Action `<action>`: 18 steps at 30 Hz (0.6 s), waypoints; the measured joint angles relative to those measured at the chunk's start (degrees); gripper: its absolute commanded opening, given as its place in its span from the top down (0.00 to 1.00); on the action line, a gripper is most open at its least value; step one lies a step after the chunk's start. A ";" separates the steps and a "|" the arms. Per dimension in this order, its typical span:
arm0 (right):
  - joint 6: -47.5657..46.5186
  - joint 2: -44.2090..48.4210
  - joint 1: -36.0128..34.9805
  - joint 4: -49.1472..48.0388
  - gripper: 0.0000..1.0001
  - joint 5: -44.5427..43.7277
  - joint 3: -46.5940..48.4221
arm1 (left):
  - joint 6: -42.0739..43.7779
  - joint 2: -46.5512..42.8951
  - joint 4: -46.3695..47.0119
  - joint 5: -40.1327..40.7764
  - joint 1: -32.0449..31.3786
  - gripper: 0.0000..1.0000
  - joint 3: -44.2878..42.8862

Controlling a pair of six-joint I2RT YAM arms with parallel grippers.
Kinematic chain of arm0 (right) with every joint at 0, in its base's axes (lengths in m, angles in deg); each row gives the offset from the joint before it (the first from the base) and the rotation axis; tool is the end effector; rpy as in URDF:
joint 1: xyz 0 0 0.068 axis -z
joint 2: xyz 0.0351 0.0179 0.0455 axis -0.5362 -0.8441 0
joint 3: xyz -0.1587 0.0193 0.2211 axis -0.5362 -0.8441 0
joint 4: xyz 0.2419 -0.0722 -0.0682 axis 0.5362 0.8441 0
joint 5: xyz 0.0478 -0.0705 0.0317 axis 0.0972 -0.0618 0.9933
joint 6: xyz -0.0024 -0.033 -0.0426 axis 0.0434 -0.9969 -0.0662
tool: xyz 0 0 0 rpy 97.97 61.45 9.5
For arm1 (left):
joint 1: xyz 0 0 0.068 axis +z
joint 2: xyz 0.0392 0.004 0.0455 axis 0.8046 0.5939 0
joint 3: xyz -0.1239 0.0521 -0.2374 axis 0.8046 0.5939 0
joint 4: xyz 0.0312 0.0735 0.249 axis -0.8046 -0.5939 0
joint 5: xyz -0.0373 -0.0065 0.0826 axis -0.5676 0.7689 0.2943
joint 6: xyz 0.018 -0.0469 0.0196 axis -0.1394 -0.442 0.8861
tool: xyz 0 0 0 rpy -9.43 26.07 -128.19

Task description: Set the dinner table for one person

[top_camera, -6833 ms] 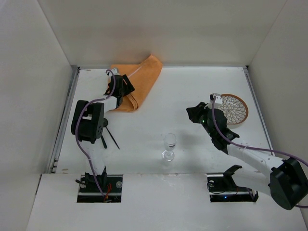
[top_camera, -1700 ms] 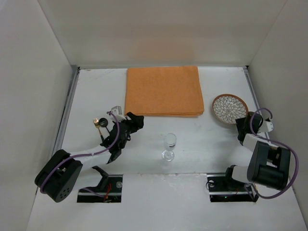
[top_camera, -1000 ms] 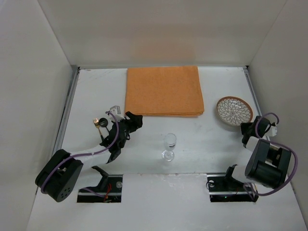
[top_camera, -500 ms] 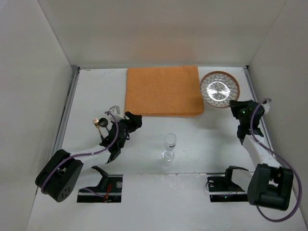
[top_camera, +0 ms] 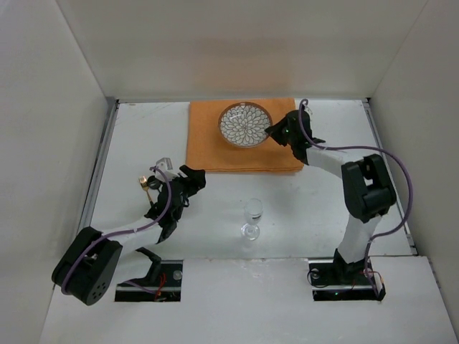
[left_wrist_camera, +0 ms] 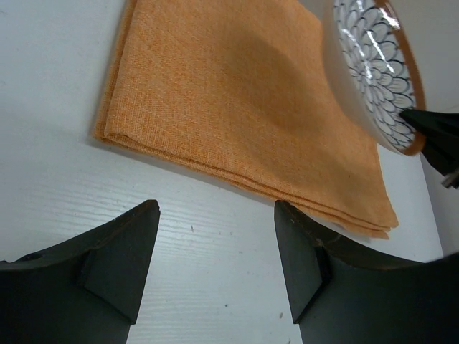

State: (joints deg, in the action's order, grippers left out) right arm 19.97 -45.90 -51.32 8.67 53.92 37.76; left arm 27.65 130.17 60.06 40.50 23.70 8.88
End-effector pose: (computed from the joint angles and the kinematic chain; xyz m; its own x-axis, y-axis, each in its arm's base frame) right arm 0.3878 0.1321 0.2255 -0.4716 0.6904 -0.5486 0.1204 0.6667 0.7355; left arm 0.1913 -0.0968 0.1820 -0.2006 -0.6085 -0.7678 0.0879 0.7694 -0.6327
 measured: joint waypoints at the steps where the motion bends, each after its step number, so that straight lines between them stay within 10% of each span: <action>1: -0.15 -2.34 -0.42 0.66 1.00 -0.46 2.14 | 0.00 -0.07 -0.15 0.00 0.00 0.37 0.00; 14: -1.29 -15.04 -1.84 7.37 0.97 -4.63 13.00 | -0.02 -0.44 -0.37 -0.02 0.00 0.37 0.11; 18: -0.31 -16.17 -1.92 7.21 0.67 -4.57 13.00 | -0.02 -0.44 -0.37 -0.02 0.00 0.37 0.11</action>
State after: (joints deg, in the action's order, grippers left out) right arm 19.67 -62.07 -53.25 15.88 49.36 50.77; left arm 27.63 129.73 59.69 40.48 23.70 8.99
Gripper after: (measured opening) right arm 0.192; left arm 0.629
